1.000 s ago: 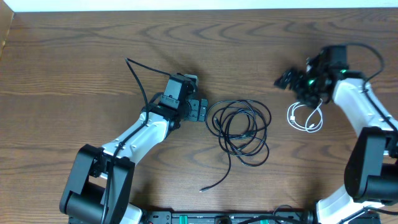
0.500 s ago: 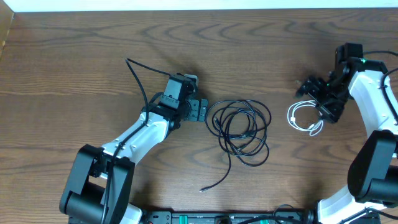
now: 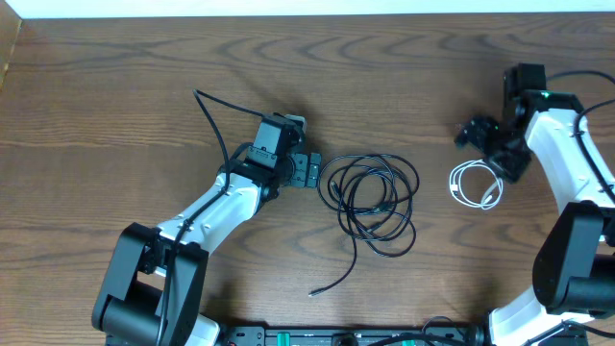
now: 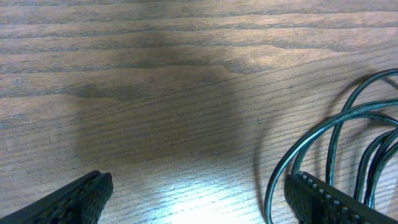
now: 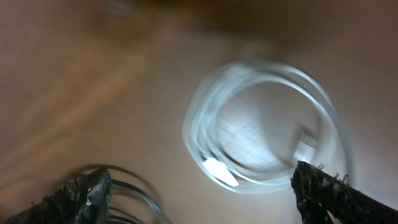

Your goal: Untangle cables

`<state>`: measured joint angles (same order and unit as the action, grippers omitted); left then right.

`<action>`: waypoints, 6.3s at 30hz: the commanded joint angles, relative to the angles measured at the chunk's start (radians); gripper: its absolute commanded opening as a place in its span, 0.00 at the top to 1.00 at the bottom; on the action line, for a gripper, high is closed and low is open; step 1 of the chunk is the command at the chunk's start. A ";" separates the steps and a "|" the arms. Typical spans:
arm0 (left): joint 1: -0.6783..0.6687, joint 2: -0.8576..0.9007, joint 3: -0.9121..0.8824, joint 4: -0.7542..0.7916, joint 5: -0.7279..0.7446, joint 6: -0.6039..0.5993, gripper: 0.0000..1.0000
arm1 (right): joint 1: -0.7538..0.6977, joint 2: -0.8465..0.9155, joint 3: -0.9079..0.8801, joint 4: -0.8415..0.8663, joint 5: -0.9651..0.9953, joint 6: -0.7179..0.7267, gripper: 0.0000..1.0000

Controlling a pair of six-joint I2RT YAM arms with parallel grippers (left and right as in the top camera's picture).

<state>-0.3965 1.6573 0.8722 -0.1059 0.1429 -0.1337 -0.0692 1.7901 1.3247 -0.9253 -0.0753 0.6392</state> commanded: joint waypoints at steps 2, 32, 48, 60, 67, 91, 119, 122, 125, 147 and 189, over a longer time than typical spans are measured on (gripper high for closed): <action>-0.002 0.008 -0.005 -0.002 -0.017 0.002 0.06 | 0.024 -0.015 -0.005 0.151 -0.167 -0.053 0.13; -0.002 0.008 -0.005 -0.002 -0.017 0.002 0.07 | -0.006 -0.107 -0.059 -0.027 0.129 -0.043 0.21; -0.002 0.008 -0.005 -0.002 -0.017 0.002 0.07 | 0.164 -0.103 -0.300 0.239 0.151 0.011 0.69; -0.002 0.008 -0.005 -0.002 -0.017 0.002 0.06 | 0.179 -0.103 -0.487 0.426 0.171 0.012 0.48; -0.002 0.008 -0.005 -0.002 -0.017 0.002 0.06 | 0.179 -0.103 -0.551 0.447 0.182 0.045 0.92; -0.002 0.008 -0.005 -0.002 -0.017 0.002 0.07 | -0.128 -0.103 -0.383 0.678 0.342 -0.121 0.99; -0.002 0.008 -0.005 -0.002 -0.017 0.002 0.07 | -0.411 -0.103 -0.372 0.848 0.220 -0.166 0.99; -0.002 0.008 -0.005 -0.001 -0.017 0.002 0.07 | -0.407 -0.100 -0.373 0.871 0.218 -0.166 0.99; -0.002 0.008 -0.005 -0.002 -0.017 0.002 0.07 | -0.407 -0.076 -0.373 0.916 0.195 -0.172 0.99; -0.002 0.008 -0.005 -0.002 -0.017 0.002 0.06 | -0.364 0.050 -0.373 1.083 0.068 -0.173 0.54; -0.002 0.008 -0.005 -0.002 -0.017 0.002 0.07 | -0.237 0.047 0.058 0.197 0.151 -0.438 0.01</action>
<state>-0.3965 1.6569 0.8722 -0.1059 0.1429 -0.1337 -0.3729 1.8362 1.3609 -0.6964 -0.0177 0.2764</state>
